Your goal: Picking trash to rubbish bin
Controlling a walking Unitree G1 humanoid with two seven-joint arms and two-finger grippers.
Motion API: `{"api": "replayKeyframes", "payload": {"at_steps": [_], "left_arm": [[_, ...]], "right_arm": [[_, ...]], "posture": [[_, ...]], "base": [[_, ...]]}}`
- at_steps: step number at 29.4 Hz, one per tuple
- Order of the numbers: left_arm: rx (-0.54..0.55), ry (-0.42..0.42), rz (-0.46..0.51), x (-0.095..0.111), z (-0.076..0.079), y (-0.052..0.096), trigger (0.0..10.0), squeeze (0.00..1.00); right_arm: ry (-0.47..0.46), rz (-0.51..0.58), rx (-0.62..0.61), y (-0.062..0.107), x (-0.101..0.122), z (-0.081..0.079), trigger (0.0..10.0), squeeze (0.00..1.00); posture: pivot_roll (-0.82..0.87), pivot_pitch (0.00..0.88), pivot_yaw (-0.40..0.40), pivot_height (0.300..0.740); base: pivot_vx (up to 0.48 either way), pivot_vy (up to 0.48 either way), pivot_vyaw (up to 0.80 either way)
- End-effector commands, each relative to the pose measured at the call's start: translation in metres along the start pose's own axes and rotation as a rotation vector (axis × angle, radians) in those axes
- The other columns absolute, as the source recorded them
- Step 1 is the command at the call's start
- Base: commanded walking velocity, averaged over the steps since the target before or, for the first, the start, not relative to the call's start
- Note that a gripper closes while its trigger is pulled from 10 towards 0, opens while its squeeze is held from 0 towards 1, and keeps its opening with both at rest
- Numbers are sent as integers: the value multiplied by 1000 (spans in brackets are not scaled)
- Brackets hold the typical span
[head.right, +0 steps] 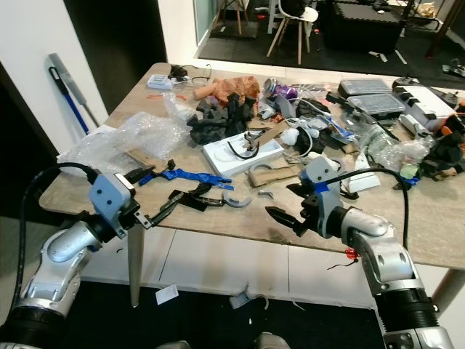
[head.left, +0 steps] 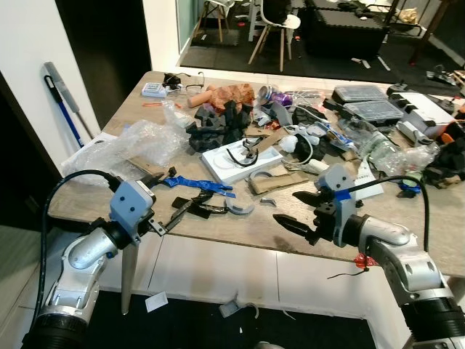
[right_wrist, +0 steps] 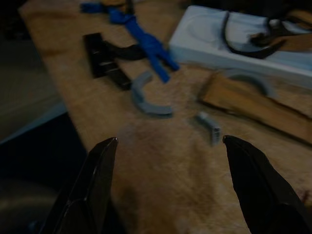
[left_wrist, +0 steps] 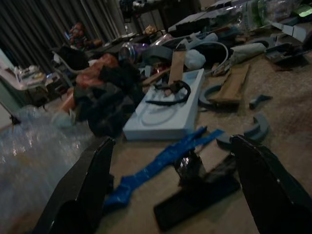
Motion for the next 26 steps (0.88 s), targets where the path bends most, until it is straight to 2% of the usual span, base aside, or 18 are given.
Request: {"api": "replayKeyframes", "payload": {"at_steps": [1, 2, 4, 8, 11, 14, 16, 17, 20, 23, 26], "left_arm": [[-21, -27, -26, 3, -8, -3, 10000, 0], [-22, -31, -30, 6, -15, -6, 10000, 0], [-22, -31, -30, 6, -15, -6, 10000, 0], [5, 3, -70, 11, -31, -20, 10000, 0], [71, 109, -181, -12, -40, -25, 10000, 0], [87, 143, -215, -21, -40, -23, 10000, 0], [101, 167, -286, -40, -36, -19, 10000, 0], [101, 167, -286, -40, -36, -19, 10000, 0], [118, 188, -357, -57, -32, -15, 10000, 0], [128, 201, -376, -61, -32, -13, 10000, 0], [149, 249, -431, -75, -29, -13, 10000, 0]], "right_arm": [[15, 1, 54, 3, 7, -5, 10000, 0], [24, 5, 69, 5, 11, -6, 10000, 0], [24, 5, 69, 5, 11, -6, 10000, 0], [35, 15, 77, 5, 18, -8, 10000, 0], [41, 10, 89, 7, 20, -10, 10000, 0], [42, 9, 90, 7, 20, -10, 10000, 0], [43, 9, 93, 7, 21, -12, 10000, 0], [43, 9, 93, 7, 21, -12, 10000, 0], [47, 7, 95, 8, 23, -13, 10000, 0], [48, 8, 94, 8, 24, -13, 10000, 0], [49, 9, 83, 8, 25, -12, 10000, 0]], "posture": [[-5, 0, -10, 740], [-7, 0, -8, 740], [-7, 0, -8, 740], [-12, 0, -1, 740], [-13, 0, 12, 740], [-15, 0, 12, 740], [-15, 0, 12, 740], [-15, 0, 12, 740], [-22, 0, 10, 740], [-23, 0, 12, 740], [-25, 0, 13, 740]], "base": [[0, 0, 0], [0, 0, 0], [0, 0, 0], [0, 0, 0], [0, 0, 0], [0, 0, 0], [0, 0, 0], [0, 0, 0], [0, 0, 0], [0, 0, 0], [0, 0, 0]]}}
Point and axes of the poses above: a point about 5 cm out from each wrist's last joint towards the gripper, its own y axis pointing back from the gripper into the wrist, its own x axis along the axis of the wrist's last joint, z = x × y, the point moved 3 cm from there along -y, pointing out of the wrist towards the gripper, and after that the axes turned 1 degree about y, right-handed, at the moved point
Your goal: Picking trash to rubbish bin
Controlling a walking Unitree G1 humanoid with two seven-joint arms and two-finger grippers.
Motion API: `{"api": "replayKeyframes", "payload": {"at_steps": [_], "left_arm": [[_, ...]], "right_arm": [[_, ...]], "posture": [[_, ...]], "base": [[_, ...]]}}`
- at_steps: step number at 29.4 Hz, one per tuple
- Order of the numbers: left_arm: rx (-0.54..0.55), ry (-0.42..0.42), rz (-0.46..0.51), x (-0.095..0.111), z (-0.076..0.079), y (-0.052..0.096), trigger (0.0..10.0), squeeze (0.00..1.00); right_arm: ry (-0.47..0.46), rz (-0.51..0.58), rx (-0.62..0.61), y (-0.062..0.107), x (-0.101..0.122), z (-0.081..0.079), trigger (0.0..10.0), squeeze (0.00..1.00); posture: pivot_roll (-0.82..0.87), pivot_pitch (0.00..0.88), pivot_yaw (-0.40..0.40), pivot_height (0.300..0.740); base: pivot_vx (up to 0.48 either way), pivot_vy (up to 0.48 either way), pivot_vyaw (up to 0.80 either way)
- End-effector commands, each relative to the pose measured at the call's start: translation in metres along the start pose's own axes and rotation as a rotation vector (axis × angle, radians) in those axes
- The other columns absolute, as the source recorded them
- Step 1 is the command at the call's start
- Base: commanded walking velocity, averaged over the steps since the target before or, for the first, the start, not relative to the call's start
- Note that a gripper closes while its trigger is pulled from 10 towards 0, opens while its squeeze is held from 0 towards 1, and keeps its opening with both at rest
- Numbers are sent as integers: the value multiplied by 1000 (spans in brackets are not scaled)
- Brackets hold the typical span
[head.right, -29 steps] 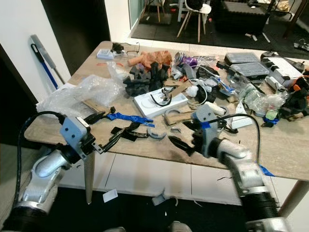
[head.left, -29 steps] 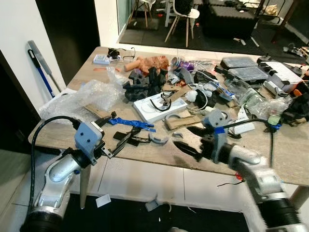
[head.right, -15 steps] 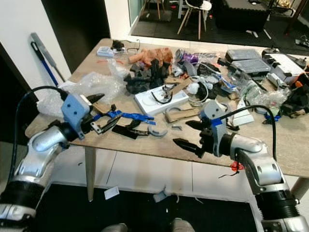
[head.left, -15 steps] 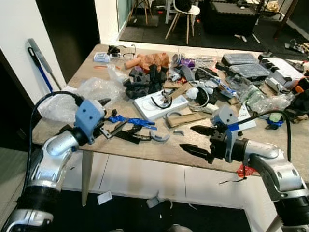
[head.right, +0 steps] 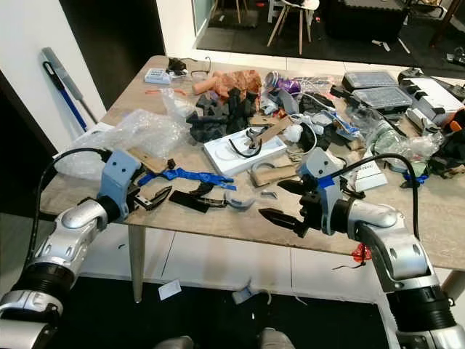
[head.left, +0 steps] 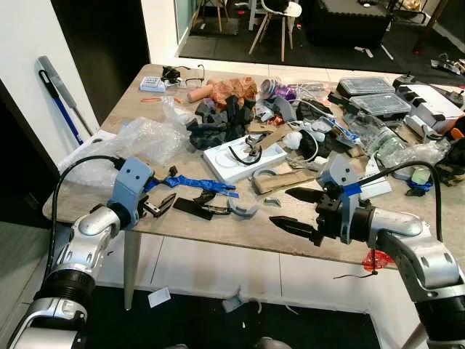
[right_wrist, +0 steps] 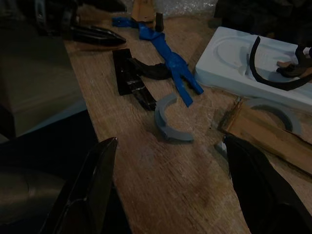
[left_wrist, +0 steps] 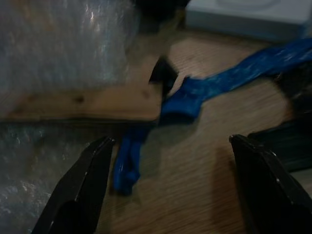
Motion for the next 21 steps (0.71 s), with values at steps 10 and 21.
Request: {"api": "replayKeyframes", "payload": {"at_steps": [10, 21], "left_arm": [[-62, 92, 24, -6, 7, -5, 10000, 0], [-53, 168, 184, 15, -17, 10, 10000, 0]], "right_arm": [[7, -18, -16, 2, 0, 0, 10000, 0], [5, -20, -14, 1, 0, -1, 10000, 0]], "posture": [[-23, 0, 15, 740], [-24, 0, 9, 740]], "base": [[0, 0, 0], [0, 0, 0]]}}
Point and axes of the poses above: a point about 5 cm out from each wrist's last joint towards the gripper, its own y axis pointing back from the gripper into the wrist, its own x axis along the axis of the wrist's last joint, z = x × y, the point moved 3 cm from there along -y, pointing out of the wrist towards the gripper, and after that the axes turned 1 degree about y, right-handed, at the moved point
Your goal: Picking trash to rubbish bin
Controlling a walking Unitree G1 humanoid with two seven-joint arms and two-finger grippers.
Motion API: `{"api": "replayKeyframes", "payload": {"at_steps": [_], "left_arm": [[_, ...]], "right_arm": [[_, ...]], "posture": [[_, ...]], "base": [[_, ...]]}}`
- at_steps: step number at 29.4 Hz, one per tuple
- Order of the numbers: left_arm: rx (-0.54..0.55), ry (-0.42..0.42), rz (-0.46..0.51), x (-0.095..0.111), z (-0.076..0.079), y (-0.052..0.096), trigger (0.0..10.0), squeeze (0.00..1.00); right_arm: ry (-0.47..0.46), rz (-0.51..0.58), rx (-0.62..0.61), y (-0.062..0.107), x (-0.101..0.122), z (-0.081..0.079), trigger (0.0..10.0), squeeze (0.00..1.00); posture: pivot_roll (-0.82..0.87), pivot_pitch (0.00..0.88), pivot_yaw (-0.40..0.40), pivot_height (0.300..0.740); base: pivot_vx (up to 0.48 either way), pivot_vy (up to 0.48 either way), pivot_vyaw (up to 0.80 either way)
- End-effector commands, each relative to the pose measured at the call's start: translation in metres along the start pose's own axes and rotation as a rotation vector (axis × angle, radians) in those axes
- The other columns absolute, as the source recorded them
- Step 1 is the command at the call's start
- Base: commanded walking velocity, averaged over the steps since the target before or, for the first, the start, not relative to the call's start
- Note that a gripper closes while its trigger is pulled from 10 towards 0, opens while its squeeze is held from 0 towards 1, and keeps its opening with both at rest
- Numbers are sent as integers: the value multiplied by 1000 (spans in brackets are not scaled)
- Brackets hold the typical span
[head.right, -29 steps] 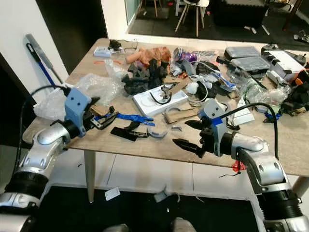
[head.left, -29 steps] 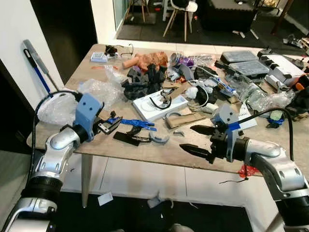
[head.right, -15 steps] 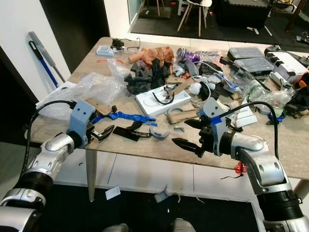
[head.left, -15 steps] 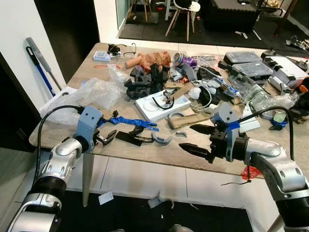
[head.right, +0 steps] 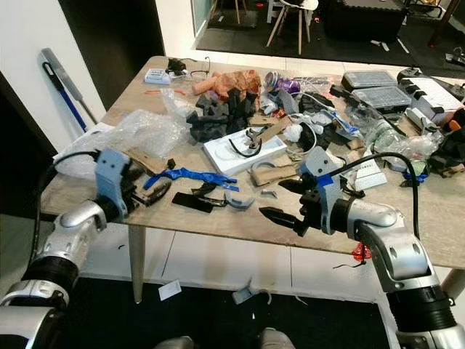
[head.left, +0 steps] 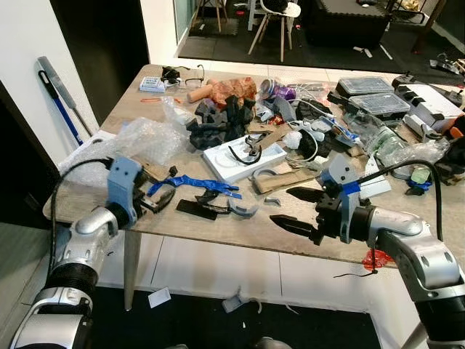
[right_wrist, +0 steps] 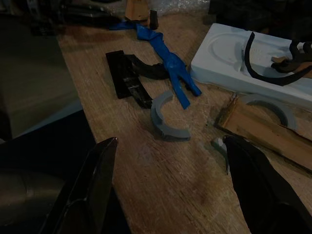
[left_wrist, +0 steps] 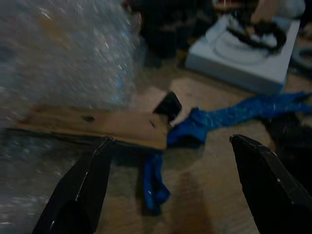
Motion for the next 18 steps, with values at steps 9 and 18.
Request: {"api": "replayKeyframes", "payload": {"at_steps": [9, 18], "left_arm": [[-206, -11, 141, 20, 21, 14, 10000, 0], [-396, -9, 172, 24, 57, 10, 10000, 0]], "right_arm": [[9, -13, 9, 0, -1, -4, 10000, 0], [7, -25, 8, 0, -5, -4, 10000, 0]], "posture": [[-25, 0, 8, 740], [-26, 0, 10, 740]], "base": [[0, 0, 0], [0, 0, 0]]}}
Point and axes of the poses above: a point about 5 cm out from each wrist's last joint towards the gripper, its own y axis pointing back from the gripper into the wrist, its own x axis along the axis of the wrist's last joint, z = x × y, the point moved 3 cm from there along -y, pointing out of the wrist towards the gripper, and after that the axes turned 1 degree about y, right-handed, at the moved point
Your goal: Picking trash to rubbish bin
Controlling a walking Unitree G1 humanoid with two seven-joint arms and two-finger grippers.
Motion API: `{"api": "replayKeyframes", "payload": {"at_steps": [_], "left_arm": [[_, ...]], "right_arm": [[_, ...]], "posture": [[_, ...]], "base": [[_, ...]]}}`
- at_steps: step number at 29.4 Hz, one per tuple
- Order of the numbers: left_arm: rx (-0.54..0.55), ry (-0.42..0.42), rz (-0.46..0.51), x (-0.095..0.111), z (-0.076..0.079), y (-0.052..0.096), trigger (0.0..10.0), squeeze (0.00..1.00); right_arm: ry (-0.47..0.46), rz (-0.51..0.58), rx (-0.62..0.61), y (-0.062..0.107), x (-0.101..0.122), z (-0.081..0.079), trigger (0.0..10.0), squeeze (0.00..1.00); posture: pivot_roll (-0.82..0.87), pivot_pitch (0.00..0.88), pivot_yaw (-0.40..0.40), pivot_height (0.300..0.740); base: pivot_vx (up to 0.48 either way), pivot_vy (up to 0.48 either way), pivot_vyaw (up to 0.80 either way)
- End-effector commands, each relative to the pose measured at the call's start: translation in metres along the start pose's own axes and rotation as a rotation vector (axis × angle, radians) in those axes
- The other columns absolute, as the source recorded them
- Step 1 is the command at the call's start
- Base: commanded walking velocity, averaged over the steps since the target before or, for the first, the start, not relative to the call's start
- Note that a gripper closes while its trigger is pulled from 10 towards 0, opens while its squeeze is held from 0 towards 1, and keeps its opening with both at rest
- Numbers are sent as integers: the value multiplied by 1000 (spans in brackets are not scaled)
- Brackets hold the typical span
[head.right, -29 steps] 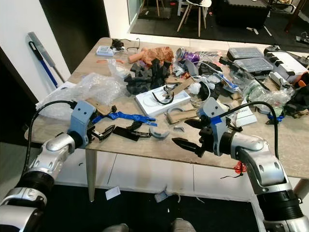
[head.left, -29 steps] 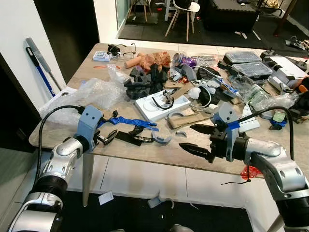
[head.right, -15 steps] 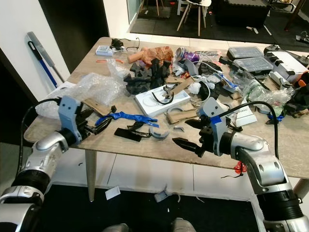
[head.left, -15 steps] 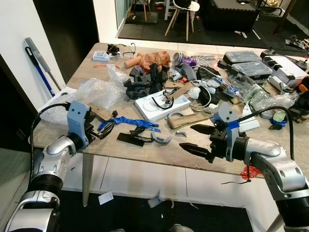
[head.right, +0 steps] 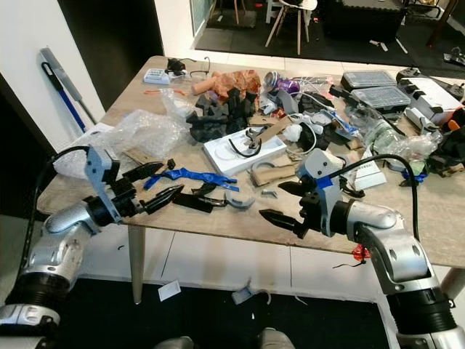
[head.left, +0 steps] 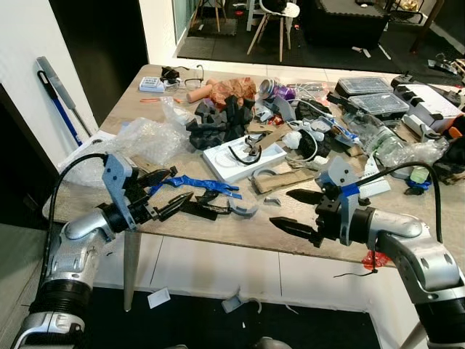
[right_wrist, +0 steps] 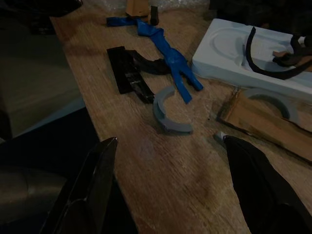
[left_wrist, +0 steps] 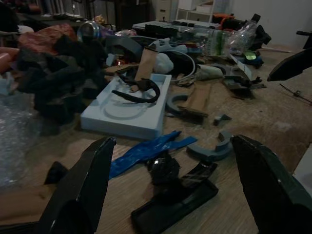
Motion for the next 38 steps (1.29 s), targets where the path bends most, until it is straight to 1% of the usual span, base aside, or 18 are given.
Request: {"api": "replayKeyframes", "payload": {"at_steps": [1, 2, 3, 5, 6, 7, 10, 15, 17, 21, 25, 28, 29, 31, 33, 35, 37, 38], "left_arm": [[-10, 6, -9, -3, 3, -5, 10000, 0], [7, 17, 13, -1, 6, -12, 10000, 0], [15, 15, 26, 1, 7, -16, 10000, 0], [19, 13, 33, 2, 8, -17, 10000, 0], [33, 16, 46, 5, 12, -23, 10000, 0], [45, 16, 47, 6, 14, -26, 10000, 0], [70, 7, 41, 5, 15, -30, 10000, 0], [89, -9, 14, -2, 16, -33, 10000, 0], [123, -3, 21, -6, 17, -35, 10000, 0], [160, 2, 29, -6, 17, -36, 10000, 0], [173, 3, 26, -7, 17, -36, 10000, 0], [150, -21, -23, -11, 18, -32, 10000, 0], [150, -21, -23, -11, 18, -32, 10000, 0], [100, -52, -102, -19, 19, -25, 10000, 0], [100, -52, -102, -19, 19, -25, 10000, 0], [41, -82, -192, -27, 21, -17, 10000, 0], [41, -82, -192, -27, 21, -17, 10000, 0], [12, -102, -232, -31, 23, -13, 10000, 0]], "right_arm": [[11, -16, 6, 0, -2, -2, 10000, 0], [10, -20, 1, 0, -3, -2, 10000, 0], [10, -23, -2, 0, -4, -2, 10000, 0], [9, -25, -4, 0, -4, -1, 10000, 0], [10, -26, -6, 1, -4, -1, 10000, 0], [10, -27, -7, 0, -4, -1, 10000, 0], [11, -28, -9, 1, -4, 0, 10000, 0], [10, -29, -13, 1, -5, 0, 10000, 0], [10, -31, -16, 0, -5, 0, 10000, 0], [9, -32, -16, 0, -6, 0, 10000, 0], [9, -34, -16, 0, -6, 1, 10000, 0], [11, -36, -18, 0, -6, 1, 10000, 0], [11, -36, -18, 0, -6, 1, 10000, 0], [11, -38, -19, 0, -6, 1, 10000, 0], [11, -38, -19, 0, -6, 1, 10000, 0], [13, -44, -19, 0, -7, 1, 10000, 0], [13, -44, -19, 0, -7, 1, 10000, 0], [14, -45, -19, 0, -8, 1, 10000, 0]], "posture": [[-26, 0, 10, 740], [-26, 0, 10, 740], [-26, 0, 10, 740], [-26, 0, 10, 740], [-27, 0, 13, 740], [-27, 0, 13, 740], [-27, 0, 13, 740], [-27, 0, 13, 740], [-23, 0, 14, 740], [-23, 0, 14, 740], [-19, 0, 14, 740], [-19, 0, 14, 740], [-19, 0, 14, 740], [-19, 0, 14, 740], [-19, 0, 14, 740], [-25, 0, 16, 740], [-25, 0, 16, 740], [-25, 0, 16, 740]], "base": [[0, 0, 0], [0, 0, 0], [0, 0, 0], [0, 0, 0], [0, 0, 0], [0, 0, 0], [0, 0, 0], [0, 0, 0], [0, 0, 0], [0, 0, 0], [0, 0, 0], [0, 0, 0], [0, 0, 0], [0, 0, 0], [0, 0, 0], [0, 0, 0], [0, 0, 0], [0, 0, 0]]}}
Point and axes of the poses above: a point about 5 cm out from each wrist's last joint towards the gripper, its own y axis pointing back from the gripper into the wrist, its own x axis along the axis of the wrist's last joint, z = x × y, the point moved 3 cm from there along -y, pointing out of the wrist towards the gripper, and after that the axes turned 1 degree about y, right-handed, at the moved point
